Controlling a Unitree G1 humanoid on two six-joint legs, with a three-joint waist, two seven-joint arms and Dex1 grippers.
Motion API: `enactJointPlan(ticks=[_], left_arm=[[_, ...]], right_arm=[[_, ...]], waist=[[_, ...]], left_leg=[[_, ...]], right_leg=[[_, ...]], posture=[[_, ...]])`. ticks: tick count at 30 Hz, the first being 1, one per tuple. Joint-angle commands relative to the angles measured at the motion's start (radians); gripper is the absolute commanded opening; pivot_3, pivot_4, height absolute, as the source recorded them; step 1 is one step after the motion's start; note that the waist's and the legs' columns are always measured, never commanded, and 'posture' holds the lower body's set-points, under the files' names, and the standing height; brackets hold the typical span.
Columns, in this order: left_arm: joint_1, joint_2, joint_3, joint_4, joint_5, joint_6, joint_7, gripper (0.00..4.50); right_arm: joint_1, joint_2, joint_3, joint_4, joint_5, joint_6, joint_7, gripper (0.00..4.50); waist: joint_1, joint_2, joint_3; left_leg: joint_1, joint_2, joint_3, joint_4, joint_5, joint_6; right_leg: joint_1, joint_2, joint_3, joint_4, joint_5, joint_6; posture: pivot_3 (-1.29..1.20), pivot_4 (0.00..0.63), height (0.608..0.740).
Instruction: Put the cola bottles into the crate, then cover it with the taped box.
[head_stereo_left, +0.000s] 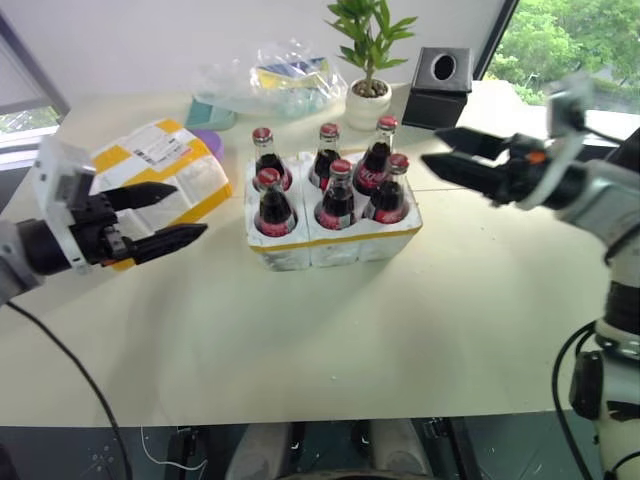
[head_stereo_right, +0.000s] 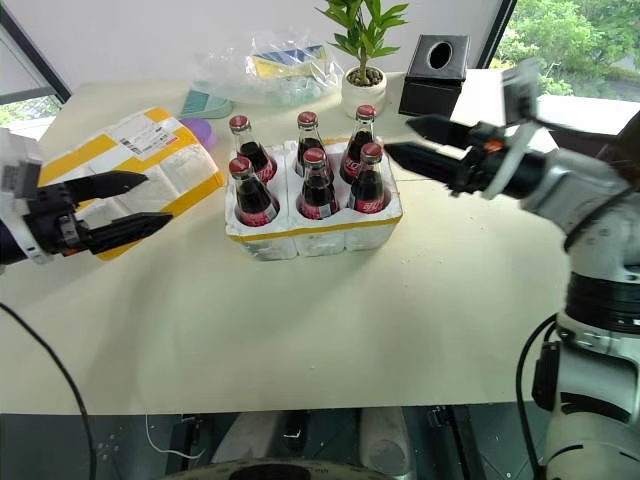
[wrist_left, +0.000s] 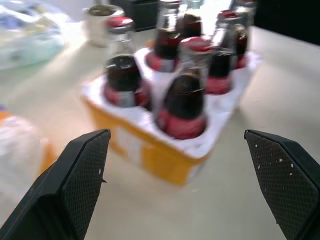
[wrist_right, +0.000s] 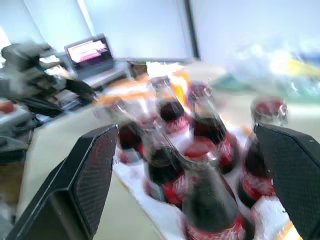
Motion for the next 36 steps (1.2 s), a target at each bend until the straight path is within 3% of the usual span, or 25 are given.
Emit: enactJointPlan(ticks=[1, 4, 8, 17, 26, 29, 34, 35, 36], left_arm=[[0.138, 0.041, 0.084, 0.055, 0.302, -0.153, 0.088, 4.5], [0.221, 0.05, 0.047, 0.133, 0.461, -0.256, 0.143, 4.5], [0.264, 0.066, -0.09, 0.257, 0.675, -0.414, 0.24, 4.5], [-0.039, 0.022, -0.434, 0.644, 0.932, -0.686, 0.453, 4.5], [-0.216, -0.023, -0.564, 0.931, 1.003, -0.877, 0.53, 4.5], [-0.232, -0.031, -0.565, 0.965, 0.991, -0.905, 0.527, 3.63], [-0.277, -0.029, -0.563, 0.984, 0.988, -0.9, 0.527, 1.18], [-0.294, -0.024, -0.562, 0.987, 0.991, -0.899, 0.531, 0.87], [-0.306, -0.021, -0.562, 0.989, 0.993, -0.899, 0.533, 0.87]], right_arm=[[-0.007, -0.043, -0.004, 0.019, -0.01, -0.021, 0.032, 4.44], [-0.008, -0.032, 0.017, 0.026, -0.023, -0.043, 0.034, 4.44], [-0.006, -0.011, 0.043, 0.031, -0.048, -0.081, 0.029, 4.44], [-0.004, -0.016, 0.038, -0.005, -0.025, -0.073, 0.029, 4.44], [0.023, -0.053, -0.014, -0.064, 0.038, -0.027, 0.014, 4.44], [0.037, -0.062, -0.033, -0.068, 0.04, -0.03, -0.003, 4.5], [0.057, -0.075, -0.045, -0.05, 0.026, -0.037, -0.029, 4.5], [0.061, -0.081, -0.046, -0.045, 0.03, -0.025, -0.032, 4.5], [0.063, -0.086, -0.046, -0.041, 0.033, -0.017, -0.034, 4.5]], waist=[[0.002, -0.001, -0.001], [0.005, 0.0, -0.001], [0.013, 0.0, -0.001], [0.029, -0.002, -0.001], [0.025, -0.002, -0.001], [0.027, -0.002, -0.001], [0.03, -0.002, -0.002], [0.031, -0.002, -0.002], [0.031, -0.002, -0.002]], left_leg=[[0.001, 0.0, 0.0, -0.001, 0.0, 0.0], [0.001, 0.001, 0.001, -0.002, 0.0, 0.0], [0.0, 0.0, 0.0, -0.002, 0.0, -0.001], [-0.002, -0.001, 0.001, -0.003, 0.0, -0.001], [-0.002, -0.001, 0.002, -0.004, 0.0, -0.001], [-0.002, -0.001, 0.002, -0.003, 0.0, -0.001], [-0.002, -0.001, 0.002, -0.002, 0.0, -0.001], [-0.002, -0.001, 0.002, -0.001, 0.001, -0.001], [-0.001, -0.001, 0.002, -0.001, 0.001, -0.001]], right_leg=[[0.0, 0.0, 0.0, 0.0, 0.0, 0.0], [0.0, 0.0, 0.0, 0.0, -0.002, -0.004], [0.0, -0.001, 0.0, -0.001, -0.002, -0.003], [-0.003, -0.002, 0.0, 0.0, 0.0, 0.0], [-0.005, -0.002, -0.001, 0.001, 0.0, 0.0], [-0.005, -0.002, -0.001, 0.002, 0.0, 0.0], [-0.004, -0.003, -0.001, 0.002, 0.0, 0.0], [-0.004, -0.003, -0.001, 0.002, 0.0, 0.0], [-0.003, -0.003, -0.001, 0.003, 0.0, 0.0]], posture=[[0.0, 0.15, 0.74], [0.0, 0.15, 0.74], [0.0, 0.15, 0.74], [0.0, 0.15, 0.74], [0.0, 0.15, 0.74], [0.0, 0.15, 0.74], [0.0, 0.15, 0.74], [0.0, 0.15, 0.74], [0.0, 0.15, 0.74]])
